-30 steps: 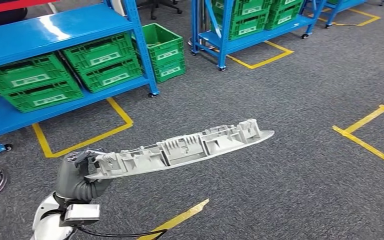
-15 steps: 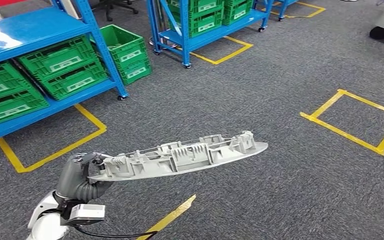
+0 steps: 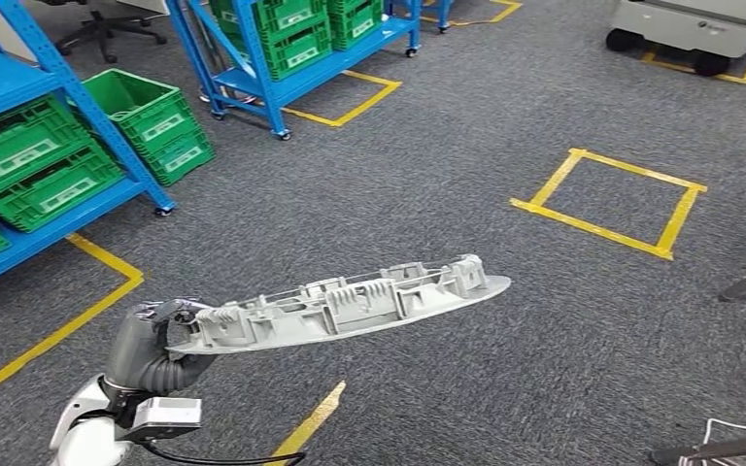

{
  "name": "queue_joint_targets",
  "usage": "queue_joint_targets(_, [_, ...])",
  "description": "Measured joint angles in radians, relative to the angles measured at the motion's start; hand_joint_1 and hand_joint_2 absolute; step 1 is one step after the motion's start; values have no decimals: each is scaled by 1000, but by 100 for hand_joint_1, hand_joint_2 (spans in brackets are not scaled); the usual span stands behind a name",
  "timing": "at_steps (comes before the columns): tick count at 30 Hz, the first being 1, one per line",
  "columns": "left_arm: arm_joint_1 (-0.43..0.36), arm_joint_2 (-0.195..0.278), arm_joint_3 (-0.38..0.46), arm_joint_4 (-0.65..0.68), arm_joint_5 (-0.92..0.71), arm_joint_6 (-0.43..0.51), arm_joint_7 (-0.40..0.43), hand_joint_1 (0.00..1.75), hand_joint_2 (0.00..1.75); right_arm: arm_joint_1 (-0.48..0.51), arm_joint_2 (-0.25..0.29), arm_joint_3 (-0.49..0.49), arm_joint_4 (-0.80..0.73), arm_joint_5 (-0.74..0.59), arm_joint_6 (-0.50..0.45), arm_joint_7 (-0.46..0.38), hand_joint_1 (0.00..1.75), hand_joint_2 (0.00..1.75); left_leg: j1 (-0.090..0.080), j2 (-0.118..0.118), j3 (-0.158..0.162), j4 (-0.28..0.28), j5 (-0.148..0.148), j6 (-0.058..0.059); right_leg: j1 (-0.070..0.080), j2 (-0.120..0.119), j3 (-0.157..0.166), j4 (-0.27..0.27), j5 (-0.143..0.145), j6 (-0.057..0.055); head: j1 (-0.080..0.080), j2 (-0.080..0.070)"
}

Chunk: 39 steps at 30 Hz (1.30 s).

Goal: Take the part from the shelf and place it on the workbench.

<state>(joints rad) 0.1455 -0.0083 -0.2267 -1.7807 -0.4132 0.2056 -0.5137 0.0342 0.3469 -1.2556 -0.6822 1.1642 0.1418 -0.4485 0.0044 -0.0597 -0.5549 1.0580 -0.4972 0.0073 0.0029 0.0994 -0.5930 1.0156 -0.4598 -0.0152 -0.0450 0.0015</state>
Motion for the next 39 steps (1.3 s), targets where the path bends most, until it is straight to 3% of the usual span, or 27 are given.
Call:
queue_joint_targets(2, [-1, 1, 4, 0, 4, -2, -7, 175, 175, 0, 3, 0, 0, 2, 0, 1, 0, 0, -1, -21, 17, -46, 5, 8, -2, 21, -11, 3, 6, 10, -1, 0])
queue_joint_targets(4, [-2, 1, 7, 0, 9, -5, -18, 175, 175, 4, 4, 1, -1, 4, 0, 3, 0, 0, 0, 1, 20, -60, 6, 8, -5, 28, -23, 5, 9, 21, -3, 0])
queue_joint_targets(6, [-3, 0, 9, 0, 14, -7, -28, 175, 175, 4, 4, 1, -2, 6, -2, 3, 0, 0, 3, 26, 25, -73, 13, 10, -3, -20, -49, 47, -20, 31, 1, 0])
queue_joint_targets(8, [-3, -1, 11, 0, 17, -8, -34, 175, 175, 0, 4, 1, -4, 6, -2, 4, 0, 0, 3, 55, 26, -77, 15, 12, -5, -77, -106, 164, -83, 41, 5, 0])
queue_joint_targets(10, [-2, -1, 12, 3, 17, -9, -35, 175, 175, -1, 4, 2, -5, 7, -2, 4, 0, 0, 2, 85, 26, -76, 14, 12, -10, -92, -154, 270, -122, 50, 5, 0])
queue_joint_targets(11, [-2, -1, 13, 4, 17, -9, -36, 175, 175, 0, 4, 2, -5, 8, -2, 4, 0, 0, 2, 99, 26, -76, 13, 11, -13, -95, -153, 274, -115, 54, 5, 0])
queue_joint_targets(12, [-2, -2, 13, 5, 18, -9, -39, 175, 175, 2, 4, 2, -5, 9, -2, 4, 0, 0, 3, 112, 27, -75, 12, 9, -15, -101, -131, 238, -91, 56, 5, 0])
queue_joint_targets(13, [-2, -2, 13, 6, 19, -8, -44, 175, 175, 2, 4, 2, -6, 10, -3, 4, 0, 0, 3, 124, 28, -74, 10, 6, -16, -113, -91, 169, -59, 58, 5, 0])
queue_joint_targets(15, [-4, -2, 13, 6, 21, -3, -62, 175, 175, 0, 5, 1, -8, 14, -3, 4, 0, 0, -1, 144, 30, -69, 4, -5, -13, -149, -19, 44, -24, 51, 4, 0])
queue_joint_targets(17, [-7, -2, 12, 5, 18, 4, -77, 175, 175, -3, 5, 1, -8, 20, -4, 3, 0, 0, -6, 159, 33, -66, 0, -16, -9, -160, 2, 7, -23, 36, 2, 0])
queue_joint_targets(19, [-11, -3, 10, 5, 12, 9, -84, 175, 175, -2, 5, 1, -8, 25, -4, 2, 0, 0, -3, 169, 36, -65, -4, -26, -10, -139, 0, 7, -18, 22, 2, 0])
queue_joint_targets(21, [-13, -2, 9, 5, 8, 13, -84, 175, 175, -2, 5, 0, -9, 28, -5, 2, 0, 0, 2, 137, 26, -32, -36, -36, -13, -119, -1, 4, -14, 10, -1, 0])
queue_joint_targets(23, [-11, -2, 9, 5, 6, 18, -84, 175, 175, -4, 5, 0, -10, 29, -5, 2, 0, 0, 4, 87, -19, 79, -103, -41, -13, -97, -3, 4, -11, 2, -3, 0])
queue_joint_targets(25, [-10, -1, 8, 7, 5, 21, -84, 175, 175, -5, 5, 0, -10, 29, -5, 2, 0, 0, 5, 70, -75, 202, -151, -39, -9, -72, -5, 4, -9, -2, -3, 0])
queue_joint_targets(26, [-10, -1, 8, 7, 5, 21, -85, 175, 175, -5, 5, 0, -10, 29, -4, 2, 0, 0, 4, 67, -86, 222, -146, -36, -7, -59, -5, 4, -8, -3, -3, 0])
queue_joint_targets(27, [-10, 0, 8, 8, 5, 21, -85, 175, 175, -4, 5, 0, -10, 30, -3, 2, 0, 0, 4, 64, -79, 204, -122, -31, -4, -45, -4, 4, -7, -4, -3, 0])
queue_joint_targets(28, [-10, 0, 7, 8, 5, 21, -86, 175, 175, -4, 5, 0, -10, 30, -2, 2, 0, 0, 3, 57, -56, 150, -83, -25, -3, -31, -3, 4, -6, -4, -3, 0])
queue_joint_targets(30, [-11, 1, 7, 8, 8, 22, -90, 175, 175, -5, 6, 0, -10, 33, 0, 1, 0, 0, 1, 10, -1, 20, -17, -9, -3, -6, -4, 5, -3, -1, -2, 0])
queue_joint_targets(32, [-12, 2, 6, 8, 14, 23, -94, 175, 175, -7, 8, 0, -10, 37, 2, -1, 0, 0, -1, -25, 24, -45, -3, 1, -7, 15, -15, 7, 3, 9, -2, 0])
queue_joint_targets(34, [-14, 2, 6, 8, 20, 24, -96, 175, 175, -6, 9, -1, -10, 43, 3, -1, 0, 0, -2, -11, 27, -61, -3, 5, -11, 34, -27, 6, 10, 22, -4, 0])
queue_joint_targets(36, [-15, 2, 5, 7, 25, 26, -99, 175, 175, -5, 9, -4, -10, 47, 4, -2, 0, 0, 1, 15, 32, -76, 6, 9, -8, 3, -46, 29, -4, 30, -2, 0])
queue_joint_targets(38, [-16, 1, 5, 7, 33, 29, -101, 175, 175, -7, 9, -7, -11, 49, 4, -3, 0, 0, 2, 44, 36, -85, 11, 12, -6, -61, -95, 125, -59, 36, 2, 0])
queue_joint_targets(39, [-16, 0, 6, 6, 36, 32, -102, 175, 175, -9, 9, -7, -11, 50, 4, -3, 0, 0, 1, 59, 35, -85, 11, 14, -7, -81, -127, 194, -92, 41, 4, 0])
